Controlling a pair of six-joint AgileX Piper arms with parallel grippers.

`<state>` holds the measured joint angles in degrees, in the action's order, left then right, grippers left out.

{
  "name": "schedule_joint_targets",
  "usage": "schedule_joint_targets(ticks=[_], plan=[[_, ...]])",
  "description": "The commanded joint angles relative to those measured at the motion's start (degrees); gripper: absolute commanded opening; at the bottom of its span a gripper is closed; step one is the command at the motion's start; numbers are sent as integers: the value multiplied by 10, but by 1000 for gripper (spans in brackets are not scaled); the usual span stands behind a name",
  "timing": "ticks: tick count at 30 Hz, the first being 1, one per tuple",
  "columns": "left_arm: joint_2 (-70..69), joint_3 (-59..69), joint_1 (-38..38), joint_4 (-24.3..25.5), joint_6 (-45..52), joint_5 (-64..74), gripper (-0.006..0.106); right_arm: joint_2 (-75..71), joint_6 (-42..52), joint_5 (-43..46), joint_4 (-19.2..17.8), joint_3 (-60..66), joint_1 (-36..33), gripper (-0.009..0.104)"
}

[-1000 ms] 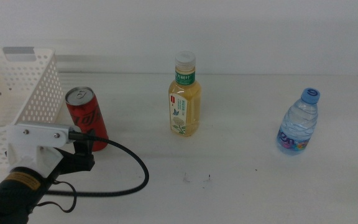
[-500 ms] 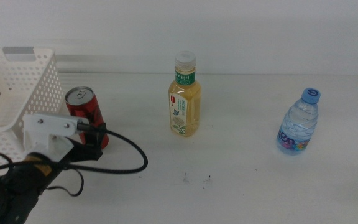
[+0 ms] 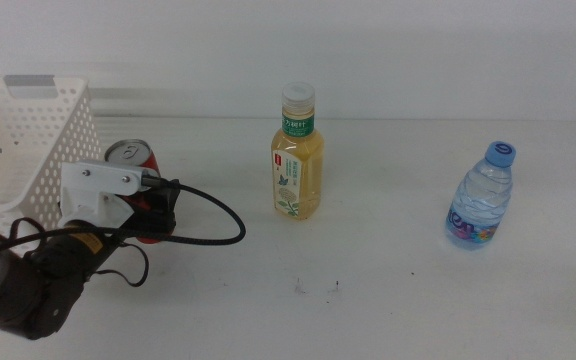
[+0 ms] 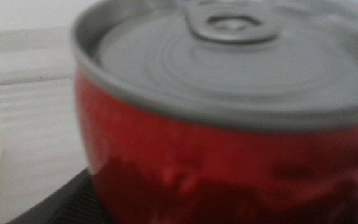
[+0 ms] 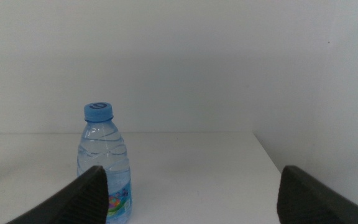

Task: Use arms to grab the bottles and put them into the dustbin to the left of the table.

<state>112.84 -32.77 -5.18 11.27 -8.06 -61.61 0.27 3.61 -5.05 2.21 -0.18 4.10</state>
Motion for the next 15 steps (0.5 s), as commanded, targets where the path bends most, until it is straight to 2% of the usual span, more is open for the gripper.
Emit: schedule_joint_targets(ticks=[1,3,5,11,15], plan=[[11,-14,1,-6,-4,-1,91,-3,3,4,-1,2,4,88],[18,-22,1,-3,-6,0,86,-3,3,4,-1,2,4,88],[19,-27,1,3,-10,6,76,-3,3,4,-1,2,4,88],[12,-28,1,28,-24,22,27,-3,3,4,-1,2,4,88],[-42,-28,1,57,-59,90,6,-3,3,4,-1,2,4,88]])
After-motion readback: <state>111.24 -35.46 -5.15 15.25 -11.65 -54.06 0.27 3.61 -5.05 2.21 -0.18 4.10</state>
